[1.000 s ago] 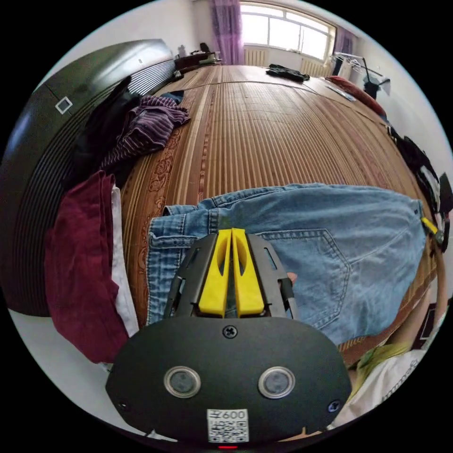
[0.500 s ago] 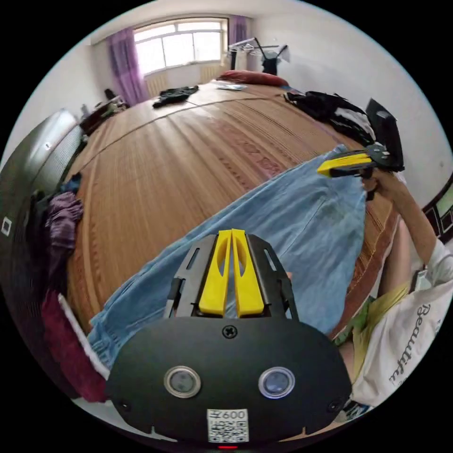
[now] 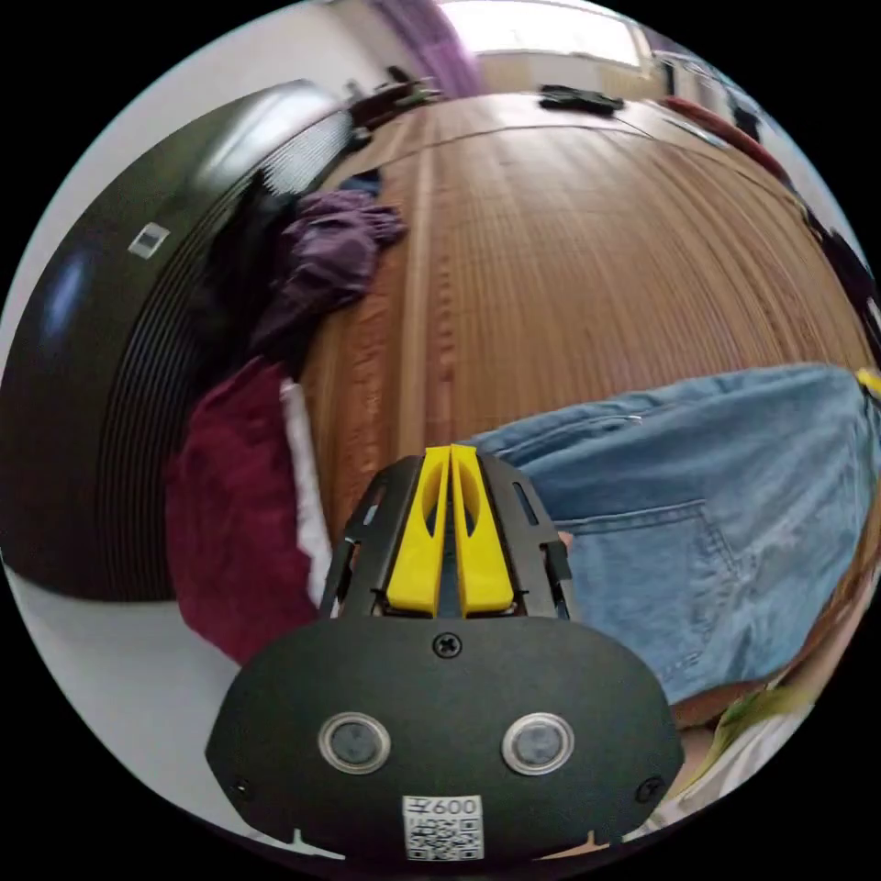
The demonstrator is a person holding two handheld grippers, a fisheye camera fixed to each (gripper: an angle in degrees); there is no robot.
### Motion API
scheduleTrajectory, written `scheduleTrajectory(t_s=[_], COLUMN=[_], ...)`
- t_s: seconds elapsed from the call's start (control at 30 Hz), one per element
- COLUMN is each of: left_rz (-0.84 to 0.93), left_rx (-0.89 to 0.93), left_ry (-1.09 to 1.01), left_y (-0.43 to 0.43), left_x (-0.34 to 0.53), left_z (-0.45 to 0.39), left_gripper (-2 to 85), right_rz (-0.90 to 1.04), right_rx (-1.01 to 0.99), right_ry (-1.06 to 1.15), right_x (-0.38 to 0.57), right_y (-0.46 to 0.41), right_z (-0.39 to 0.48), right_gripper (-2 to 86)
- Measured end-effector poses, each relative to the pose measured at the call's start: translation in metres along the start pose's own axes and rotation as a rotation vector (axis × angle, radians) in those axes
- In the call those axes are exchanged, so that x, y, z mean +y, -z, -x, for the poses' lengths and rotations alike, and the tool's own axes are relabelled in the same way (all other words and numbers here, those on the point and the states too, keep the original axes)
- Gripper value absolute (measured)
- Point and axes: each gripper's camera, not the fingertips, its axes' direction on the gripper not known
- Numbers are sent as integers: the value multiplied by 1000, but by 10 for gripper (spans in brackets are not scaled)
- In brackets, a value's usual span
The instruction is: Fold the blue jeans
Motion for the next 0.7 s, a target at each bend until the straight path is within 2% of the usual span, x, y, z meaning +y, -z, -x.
scheduleTrajectory(t_s=[0.03, 0.1, 0.2, 0.23, 0.3, 0.37, 0.43, 0.5, 0.53, 0.6, 0.63, 0.67, 0.7], left_rz=[-87, -196, -351, -391, -399, -343, -274, -225, -259, -220, -161, -158, -166], left_rx=[36, 119, 125, 205, 351, 475, 410, 314, 332, 285, 211, 242, 274], left_ry=[0, -103, -302, -346, -373, -490, -536, -526, -491, -329, -232, -203, -192], left_y=[15, 43, 91, 103, 110, 109, 99, 81, 77, 68, 63, 67, 70], left_x=[21, 53, 135, 172, 222, 276, 303, 324, 338, 353, 367, 386, 397], left_z=[9, -8, -85, -114, -152, -199, -219, -212, -189, -140, -108, -84, -76], left_gripper=[8, 8, 8, 8, 9, 8, 9, 10, 11, 13, 16, 19, 22], right_rz=[-37, -149, -284, -291, -304, -287, -198, -106, -160, -120, -101, -103, -113], right_rx=[33, -8, -164, -196, -232, -292, -343, -317, -376, -372, -234, -96, -57], right_ry=[-101, -113, 11, 82, 209, 344, 415, 452, 395, 273, 181, 175, 177], right_x=[17, 42, 89, 109, 140, 173, 189, 207, 220, 236, 253, 276, 288], right_y=[14, 40, 74, 79, 82, 80, 67, 46, 45, 42, 43, 46, 49], right_z=[-21, -24, 23, 55, 110, 165, 184, 180, 159, 123, 103, 93, 90], right_gripper=[-8, -8, -7, -7, -4, 4, 4, 0, -4, -7, -7, -8, -8])
